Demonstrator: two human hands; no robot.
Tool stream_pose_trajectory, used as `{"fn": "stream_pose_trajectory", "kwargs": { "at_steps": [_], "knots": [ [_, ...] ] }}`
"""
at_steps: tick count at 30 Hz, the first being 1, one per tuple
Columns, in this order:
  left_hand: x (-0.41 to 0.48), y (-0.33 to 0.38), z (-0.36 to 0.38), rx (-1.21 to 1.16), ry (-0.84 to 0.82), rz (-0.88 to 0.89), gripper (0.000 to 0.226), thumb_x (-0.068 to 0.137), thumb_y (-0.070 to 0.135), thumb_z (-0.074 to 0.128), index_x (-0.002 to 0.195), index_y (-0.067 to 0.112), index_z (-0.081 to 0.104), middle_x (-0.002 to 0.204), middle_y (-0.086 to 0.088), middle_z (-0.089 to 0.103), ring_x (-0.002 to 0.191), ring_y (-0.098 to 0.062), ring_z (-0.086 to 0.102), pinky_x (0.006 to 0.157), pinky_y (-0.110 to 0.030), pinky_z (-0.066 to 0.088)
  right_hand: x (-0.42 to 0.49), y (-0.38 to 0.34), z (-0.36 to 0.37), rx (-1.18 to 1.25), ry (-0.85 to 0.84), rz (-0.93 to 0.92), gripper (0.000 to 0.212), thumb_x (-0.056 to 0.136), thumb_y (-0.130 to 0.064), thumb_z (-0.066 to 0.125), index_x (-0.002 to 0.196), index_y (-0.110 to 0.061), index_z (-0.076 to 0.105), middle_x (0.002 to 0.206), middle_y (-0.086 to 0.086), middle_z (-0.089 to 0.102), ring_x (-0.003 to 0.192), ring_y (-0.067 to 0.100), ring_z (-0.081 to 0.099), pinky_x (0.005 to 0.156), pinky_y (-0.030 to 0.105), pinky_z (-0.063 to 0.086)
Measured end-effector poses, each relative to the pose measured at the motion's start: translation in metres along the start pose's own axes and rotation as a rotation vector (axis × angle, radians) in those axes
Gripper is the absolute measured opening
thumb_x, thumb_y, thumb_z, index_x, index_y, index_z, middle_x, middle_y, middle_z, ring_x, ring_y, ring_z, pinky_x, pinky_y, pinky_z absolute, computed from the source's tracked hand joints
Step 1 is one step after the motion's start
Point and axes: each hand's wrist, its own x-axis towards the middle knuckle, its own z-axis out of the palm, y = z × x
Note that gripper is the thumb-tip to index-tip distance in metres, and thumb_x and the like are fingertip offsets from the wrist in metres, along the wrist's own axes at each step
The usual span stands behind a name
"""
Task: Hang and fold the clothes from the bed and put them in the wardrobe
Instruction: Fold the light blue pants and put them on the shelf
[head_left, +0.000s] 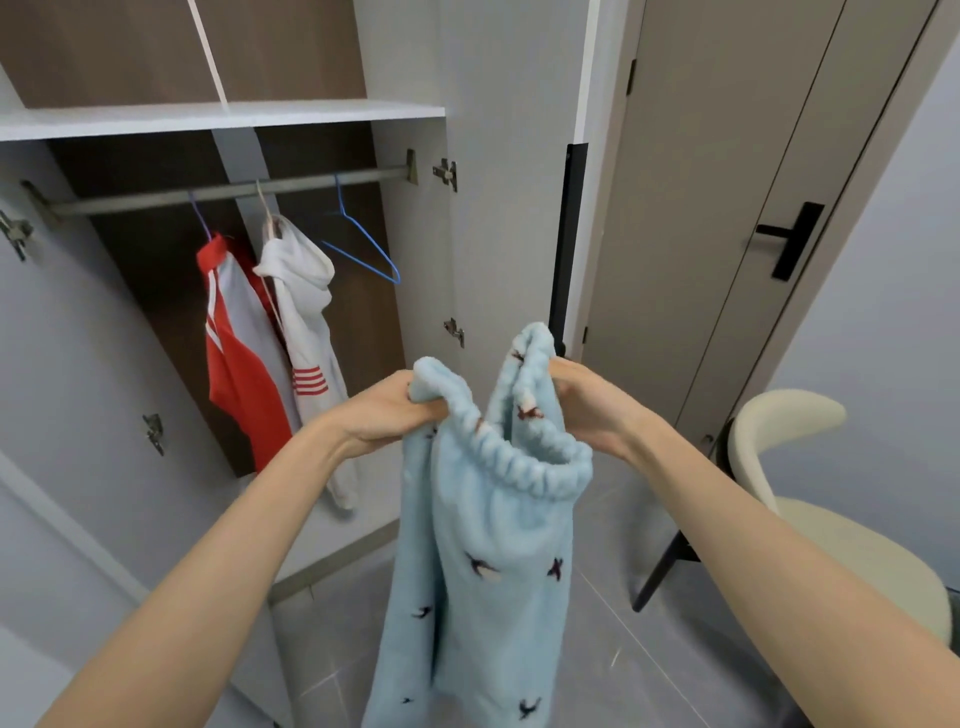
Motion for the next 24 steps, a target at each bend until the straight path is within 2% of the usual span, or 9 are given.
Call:
{"fn": "stream_pose_trajectory", "kwargs": {
  "at_steps": [3,6,10,12,14,16,19,21,24],
  "knots": [
    [0.002,-0.014,0.005,-0.046,0.232,0.053,0.012,0.087,-0.002,0.063,0.085,0.01,0.065,0.081,0.004,0.068,0.077,-0.008,0.061,0.072,-0.025,0.048,-0.002,0.002,0.005,-0.049,0.018,-0.046,0.021,0.096,-0.015,0.053,0.085,-0.019,0.07,0.082,0.001,0.068,0.078,0.014,0.066,0.069,0.027,0.055],
    [0.004,-0.016,0.01,0.001,0.255,0.125,0.02,0.075,0.006,0.072,0.087,0.015,0.06,0.078,0.014,0.065,0.073,-0.001,0.058,0.068,-0.016,0.049,-0.003,0.001,0.011,-0.129,0.001,-0.074,0.02,0.096,-0.006,0.051,0.095,-0.016,0.068,0.086,0.002,0.069,0.081,0.013,0.066,0.072,0.025,0.054],
    [0.01,-0.009,0.015,-0.011,0.254,0.203,0.031,0.072,0.01,0.075,0.097,0.026,0.063,0.089,0.009,0.067,0.083,-0.002,0.059,0.073,-0.014,0.05,-0.002,0.0,0.019,-0.242,0.121,-0.112,0.02,0.09,-0.002,0.059,0.108,-0.004,0.067,0.1,0.01,0.069,0.091,0.017,0.065,0.084,0.03,0.054],
    [0.013,-0.004,0.015,0.002,0.244,0.247,0.046,0.072,0.016,0.079,0.107,0.04,0.062,0.101,-0.007,0.067,0.092,-0.008,0.059,0.079,-0.016,0.051,-0.004,-0.004,0.023,-0.374,0.233,-0.199,0.017,0.084,-0.001,0.065,0.097,-0.009,0.071,0.095,0.007,0.069,0.086,0.013,0.063,0.081,0.024,0.053],
    [0.017,0.001,0.014,-0.006,0.201,0.251,0.06,0.071,0.02,0.083,0.118,0.048,0.058,0.108,-0.017,0.064,0.096,-0.013,0.058,0.083,-0.018,0.052,-0.005,-0.007,0.026,-0.51,0.311,-0.267,0.015,0.082,-0.002,0.069,0.084,-0.017,0.07,0.079,0.002,0.068,0.072,0.01,0.059,0.069,0.018,0.05],
    [0.02,0.0,0.013,0.039,0.146,0.247,0.05,0.071,0.027,0.083,0.115,0.042,0.063,0.105,-0.005,0.069,0.097,-0.009,0.061,0.083,-0.017,0.05,-0.009,-0.01,0.029,-0.56,0.332,-0.258,0.013,0.083,-0.004,0.07,0.081,-0.015,0.065,0.061,-0.003,0.066,0.056,0.006,0.058,0.059,0.018,0.049],
    [0.023,-0.006,0.014,0.072,0.188,0.223,0.019,0.073,0.022,0.079,0.084,0.037,0.074,0.083,0.017,0.071,0.078,0.007,0.062,0.069,-0.011,0.048,-0.014,-0.01,0.031,-0.516,0.353,-0.225,0.019,0.083,-0.001,0.068,0.085,-0.008,0.051,0.05,-0.001,0.064,0.043,0.007,0.058,0.049,0.017,0.049],
    [0.025,-0.006,0.014,0.085,0.165,0.222,0.022,0.076,0.017,0.076,0.085,0.037,0.074,0.084,0.02,0.07,0.078,0.008,0.061,0.069,-0.009,0.047,-0.016,-0.008,0.032,-0.572,0.383,-0.208,0.023,0.084,-0.002,0.066,0.082,-0.011,0.046,0.049,-0.001,0.061,0.042,0.005,0.055,0.049,0.015,0.046],
    [0.026,0.002,0.015,0.191,-0.006,0.201,0.015,0.08,0.032,0.074,0.093,0.033,0.068,0.097,0.015,0.068,0.093,0.003,0.061,0.082,-0.013,0.046,-0.018,-0.003,0.032,-0.679,0.394,-0.174,0.018,0.088,-0.007,0.064,0.074,-0.011,0.054,0.046,-0.008,0.054,0.04,0.0,0.046,0.046,0.011,0.039]
  ]
}}
